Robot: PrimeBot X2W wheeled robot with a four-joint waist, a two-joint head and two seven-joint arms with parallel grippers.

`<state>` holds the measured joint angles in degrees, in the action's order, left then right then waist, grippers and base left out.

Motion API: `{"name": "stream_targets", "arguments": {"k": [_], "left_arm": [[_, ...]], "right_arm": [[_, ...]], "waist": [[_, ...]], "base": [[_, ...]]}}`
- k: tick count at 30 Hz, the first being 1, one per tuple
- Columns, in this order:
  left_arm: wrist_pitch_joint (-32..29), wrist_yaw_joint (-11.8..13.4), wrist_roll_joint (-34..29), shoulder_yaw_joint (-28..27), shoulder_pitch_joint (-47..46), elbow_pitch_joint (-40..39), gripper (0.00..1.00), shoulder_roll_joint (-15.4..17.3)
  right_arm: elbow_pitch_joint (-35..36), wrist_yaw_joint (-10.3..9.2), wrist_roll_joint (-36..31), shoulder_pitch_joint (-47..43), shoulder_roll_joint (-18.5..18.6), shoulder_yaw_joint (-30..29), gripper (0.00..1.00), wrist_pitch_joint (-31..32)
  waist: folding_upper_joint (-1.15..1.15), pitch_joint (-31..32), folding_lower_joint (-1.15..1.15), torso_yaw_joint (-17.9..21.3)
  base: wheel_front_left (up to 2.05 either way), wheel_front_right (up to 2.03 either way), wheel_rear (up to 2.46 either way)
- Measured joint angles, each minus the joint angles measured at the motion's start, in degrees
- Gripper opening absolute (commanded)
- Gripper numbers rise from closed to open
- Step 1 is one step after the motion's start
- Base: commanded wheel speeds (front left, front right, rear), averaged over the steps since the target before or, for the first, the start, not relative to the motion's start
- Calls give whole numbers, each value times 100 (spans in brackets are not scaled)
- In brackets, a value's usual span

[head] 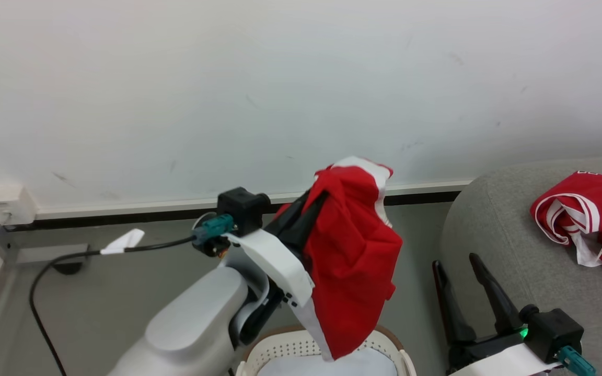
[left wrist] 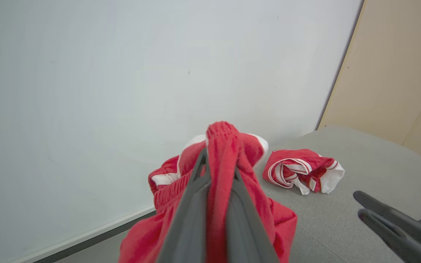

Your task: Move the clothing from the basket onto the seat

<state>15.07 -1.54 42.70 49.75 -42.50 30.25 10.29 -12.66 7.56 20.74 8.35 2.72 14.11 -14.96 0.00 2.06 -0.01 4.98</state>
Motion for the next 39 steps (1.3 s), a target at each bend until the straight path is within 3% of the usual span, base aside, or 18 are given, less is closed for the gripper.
{"name": "stream_targets", "arguments": {"k": [8, 17, 22, 27, 39], "left_arm": [[-148, 283, 133, -313, -71, -1010, 0, 383], [-315, 464, 176, -328, 72, -1376, 0, 578], [-361, 497, 178, -288, 130, -1418, 0, 606], [-392, 504, 183, -215, 166, -1427, 0, 601], [-498, 365, 147, 209, 247, -1385, 0, 308]], "right_arm": [[-108, 0, 56, -3, -3, 263, 100, 0], [-183, 0, 67, 30, -2, 465, 100, 0], [-180, 0, -55, 168, 46, 792, 100, 0], [-238, 0, -111, 586, 287, 1522, 100, 7], [-1010, 0, 265, 1679, 553, 2616, 100, 474]], "waist": [[0, 22, 0, -80], [0, -4, 1, -61], [0, -19, 1, -76], [0, -36, 1, -90], [0, -35, 1, -418]], "base": [[0, 0, 0], [0, 0, 0], [0, 0, 0], [0, 0, 0], [0, 0, 0]]}}
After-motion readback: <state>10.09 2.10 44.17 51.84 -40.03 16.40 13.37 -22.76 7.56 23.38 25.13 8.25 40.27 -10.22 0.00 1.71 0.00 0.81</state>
